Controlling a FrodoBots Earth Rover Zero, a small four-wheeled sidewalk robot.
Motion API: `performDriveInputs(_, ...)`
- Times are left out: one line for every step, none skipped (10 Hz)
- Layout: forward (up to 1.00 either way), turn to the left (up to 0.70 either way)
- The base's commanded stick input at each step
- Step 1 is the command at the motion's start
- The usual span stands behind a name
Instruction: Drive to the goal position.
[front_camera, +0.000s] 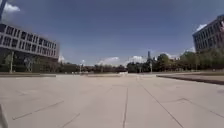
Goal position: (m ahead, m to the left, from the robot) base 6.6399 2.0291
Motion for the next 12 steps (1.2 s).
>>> performDriveInputs(0.7,0.24)
performDriveInputs(0.7,0.37)
performDriveInputs(0.7,0.37)
performDriveInputs(0.7,0.27)
performDriveInputs(0.7,0.02)
performDriveInputs(0.7,0.02)
performDriveInputs(0.7,0.02)
performDriveInputs(0.7,0.02)
performDriveInputs(0.7,0.02)
performDriveInputs(0.7,0.02)
performDriveInputs(0.7,0.02)
performDriveInputs(0.7,0.02)
